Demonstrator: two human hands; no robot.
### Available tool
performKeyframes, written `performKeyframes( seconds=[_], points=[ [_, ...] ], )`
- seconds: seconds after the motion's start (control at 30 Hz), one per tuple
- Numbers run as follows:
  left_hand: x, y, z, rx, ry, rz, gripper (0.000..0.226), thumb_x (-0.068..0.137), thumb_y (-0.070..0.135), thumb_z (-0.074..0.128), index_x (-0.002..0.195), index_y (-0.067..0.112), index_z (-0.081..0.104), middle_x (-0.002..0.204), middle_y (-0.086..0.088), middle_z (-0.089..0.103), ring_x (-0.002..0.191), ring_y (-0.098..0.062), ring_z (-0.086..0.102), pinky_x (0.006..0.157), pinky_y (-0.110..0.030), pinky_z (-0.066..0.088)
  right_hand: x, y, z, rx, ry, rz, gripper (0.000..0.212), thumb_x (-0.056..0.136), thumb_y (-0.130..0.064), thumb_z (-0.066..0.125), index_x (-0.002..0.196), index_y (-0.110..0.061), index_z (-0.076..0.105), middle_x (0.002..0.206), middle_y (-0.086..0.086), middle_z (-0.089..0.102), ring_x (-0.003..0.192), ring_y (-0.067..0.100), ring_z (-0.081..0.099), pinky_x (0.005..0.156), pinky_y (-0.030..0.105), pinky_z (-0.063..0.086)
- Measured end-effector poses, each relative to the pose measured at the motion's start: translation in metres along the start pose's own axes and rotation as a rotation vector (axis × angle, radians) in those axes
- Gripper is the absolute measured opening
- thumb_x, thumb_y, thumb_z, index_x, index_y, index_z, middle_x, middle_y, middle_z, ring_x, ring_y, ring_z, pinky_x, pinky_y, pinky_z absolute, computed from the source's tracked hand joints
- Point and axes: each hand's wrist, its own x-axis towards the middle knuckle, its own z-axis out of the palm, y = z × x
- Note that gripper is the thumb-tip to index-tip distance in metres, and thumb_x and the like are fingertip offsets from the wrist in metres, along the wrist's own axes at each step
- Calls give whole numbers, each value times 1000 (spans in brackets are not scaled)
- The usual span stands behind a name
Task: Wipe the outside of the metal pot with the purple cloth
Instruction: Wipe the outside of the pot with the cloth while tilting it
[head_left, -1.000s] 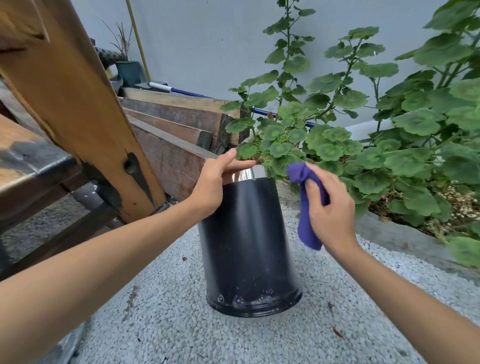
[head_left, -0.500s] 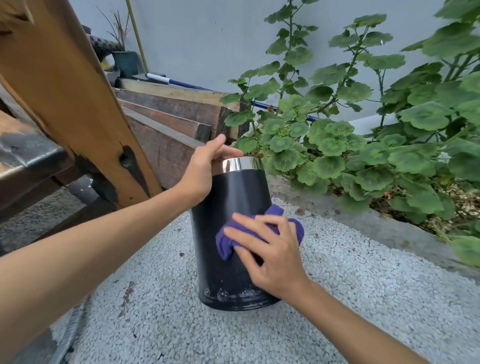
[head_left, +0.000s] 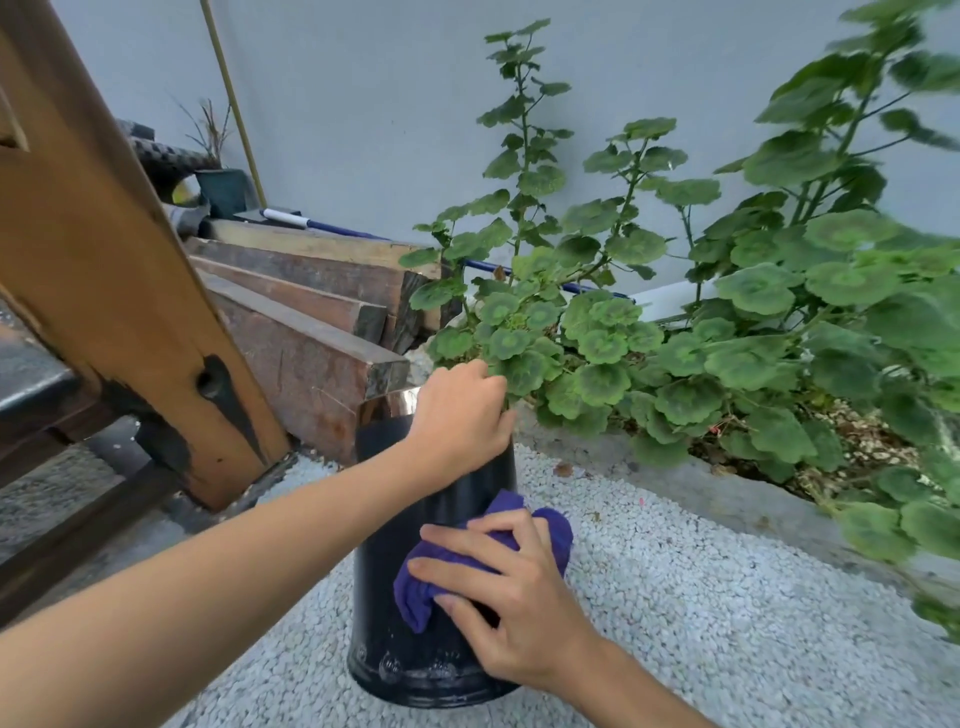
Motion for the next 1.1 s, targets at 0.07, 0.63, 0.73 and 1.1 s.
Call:
performKeyframes(
  seconds=[0.07,0.63,0.73,1.1],
  points=[
    [0,-8,-3,-53,29,-44,33,90,42,59,106,19,76,96,-4,70,89,-29,67,70,-35,47,2,-4,2,33,39,17,27,103,-43,56,126,-42,70,147,-27,52,117,14,51,93,42,41],
    [-15,-39,-57,-686,87,-403,54,80,32,76,33,17,53,31,7,43,37,-1,42,62,-23,40,65,10,-37,614,646,629,27,93,-47,61,111,-66,67,117,-15,69,115,-2,64,102,28,48],
    [-11,-25,-43,-715,74,-416,65,83,25,77,30,15,40,33,5,32,37,-5,31,59,-30,44,64,8,-41,482,573,563,31,94,-48,55,112,-72,62,110,-33,67,116,12,62,101,28,47],
    [24,-38,-27,-694,-136,-332,67,101,48,50,48,10,34,46,-3,29,52,-21,30,54,-34,23,92,30,-18,-81,412,239,32,98,-16,67,128,-21,73,133,8,61,113,29,50,97,44,45]
  ],
)
